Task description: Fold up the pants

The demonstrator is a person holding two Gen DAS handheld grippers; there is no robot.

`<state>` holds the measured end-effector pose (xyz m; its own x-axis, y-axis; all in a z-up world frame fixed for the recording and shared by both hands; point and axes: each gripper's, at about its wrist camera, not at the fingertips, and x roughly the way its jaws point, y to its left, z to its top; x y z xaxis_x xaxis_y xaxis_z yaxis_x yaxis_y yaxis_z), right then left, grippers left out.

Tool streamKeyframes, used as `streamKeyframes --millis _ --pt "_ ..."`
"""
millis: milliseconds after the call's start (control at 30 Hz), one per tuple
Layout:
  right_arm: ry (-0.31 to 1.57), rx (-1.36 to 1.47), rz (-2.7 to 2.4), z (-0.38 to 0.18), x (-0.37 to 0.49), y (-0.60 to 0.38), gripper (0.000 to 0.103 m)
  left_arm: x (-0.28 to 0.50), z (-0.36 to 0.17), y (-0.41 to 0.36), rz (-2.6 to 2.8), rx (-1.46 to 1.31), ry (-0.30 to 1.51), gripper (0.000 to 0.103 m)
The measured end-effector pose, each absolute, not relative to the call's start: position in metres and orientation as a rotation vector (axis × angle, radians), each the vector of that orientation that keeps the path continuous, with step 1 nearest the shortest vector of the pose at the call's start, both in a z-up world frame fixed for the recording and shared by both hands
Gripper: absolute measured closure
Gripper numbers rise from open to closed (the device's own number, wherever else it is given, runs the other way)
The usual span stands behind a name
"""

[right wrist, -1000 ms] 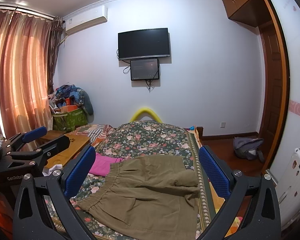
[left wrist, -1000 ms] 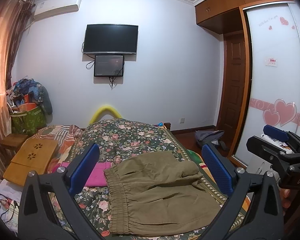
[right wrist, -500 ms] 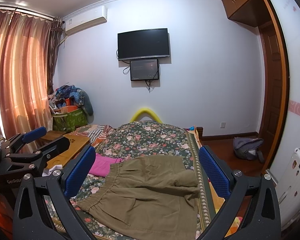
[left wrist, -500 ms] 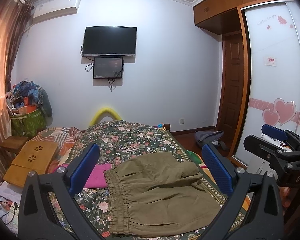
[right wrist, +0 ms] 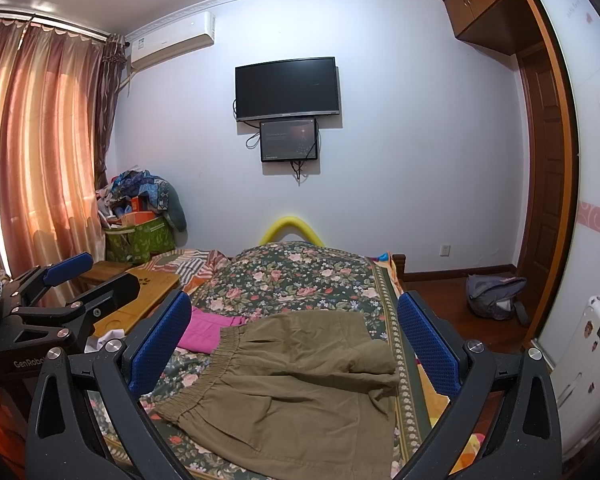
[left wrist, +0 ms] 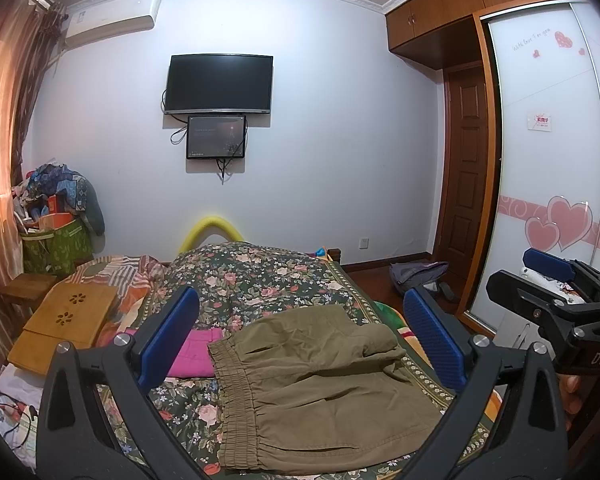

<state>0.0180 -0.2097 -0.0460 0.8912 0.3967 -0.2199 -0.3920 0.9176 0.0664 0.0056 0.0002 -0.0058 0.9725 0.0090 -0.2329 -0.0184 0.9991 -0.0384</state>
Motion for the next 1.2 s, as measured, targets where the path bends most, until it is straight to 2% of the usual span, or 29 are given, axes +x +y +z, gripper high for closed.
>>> streamKeyframes --millis 1200 --pt "0.248 0.017 0.390 -0.0491 0.0232 -0.2106 0.000 0.0144 -0.0149 0.0053 0.032 -0.034 0.239 0.000"
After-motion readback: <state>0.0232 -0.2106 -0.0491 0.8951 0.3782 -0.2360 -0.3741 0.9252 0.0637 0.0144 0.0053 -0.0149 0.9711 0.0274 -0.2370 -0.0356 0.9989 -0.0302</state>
